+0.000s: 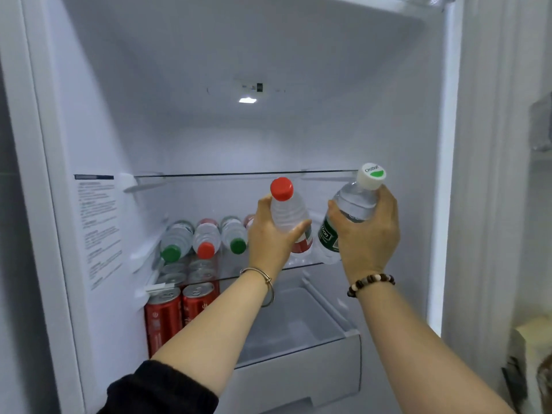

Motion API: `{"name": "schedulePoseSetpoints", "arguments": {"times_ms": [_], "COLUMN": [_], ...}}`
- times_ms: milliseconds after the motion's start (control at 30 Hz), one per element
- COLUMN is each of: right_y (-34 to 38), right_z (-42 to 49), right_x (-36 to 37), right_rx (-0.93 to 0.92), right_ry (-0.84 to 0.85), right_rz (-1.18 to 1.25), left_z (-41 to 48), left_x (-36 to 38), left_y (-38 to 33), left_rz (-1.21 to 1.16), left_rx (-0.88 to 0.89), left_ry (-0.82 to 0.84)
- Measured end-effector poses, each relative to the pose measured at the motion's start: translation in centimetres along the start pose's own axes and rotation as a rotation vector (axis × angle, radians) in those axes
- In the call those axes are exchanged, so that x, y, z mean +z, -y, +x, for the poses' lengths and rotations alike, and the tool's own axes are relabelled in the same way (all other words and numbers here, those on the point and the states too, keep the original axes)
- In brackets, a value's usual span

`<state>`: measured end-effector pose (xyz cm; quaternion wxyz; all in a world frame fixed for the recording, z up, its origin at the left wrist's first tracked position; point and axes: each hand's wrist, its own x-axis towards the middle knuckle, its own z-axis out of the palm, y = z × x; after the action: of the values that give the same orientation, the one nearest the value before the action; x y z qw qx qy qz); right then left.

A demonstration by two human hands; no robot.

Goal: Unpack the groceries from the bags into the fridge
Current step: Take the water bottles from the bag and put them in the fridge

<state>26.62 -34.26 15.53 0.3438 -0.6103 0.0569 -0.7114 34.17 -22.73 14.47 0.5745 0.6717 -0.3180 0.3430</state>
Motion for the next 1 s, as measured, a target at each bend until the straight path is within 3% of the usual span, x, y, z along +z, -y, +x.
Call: {"name": "schedulePoseSetpoints", "arguments": {"times_ms": [133,400,733,1000], "right_y": [-1.1,-2.5,-3.8,-4.4], "right_z": [0.0,-0.7,-1.7,-2.1], "right_x": [0.9,2.4,2.7,1.5], "right_rx": [0.003,0.101,0.363,0.417], "right_ry": [-0.011,0.094,0.304,0.382], "right_rz": [0.004,-0.02,0.035,0.023], "left_z": [0.7,2.8,3.5,3.2], "left_x": [0.4,-0.2,-0.3,0.3], "left_y": [1.0,3.7,5.3,6.4], "left_rz": [0.01,0.392,0.647,0.787], "left_rx": [-0.034,0.14,0.118,0.23], "left_ry": [0.106,0.326,0.344,0.327]}}
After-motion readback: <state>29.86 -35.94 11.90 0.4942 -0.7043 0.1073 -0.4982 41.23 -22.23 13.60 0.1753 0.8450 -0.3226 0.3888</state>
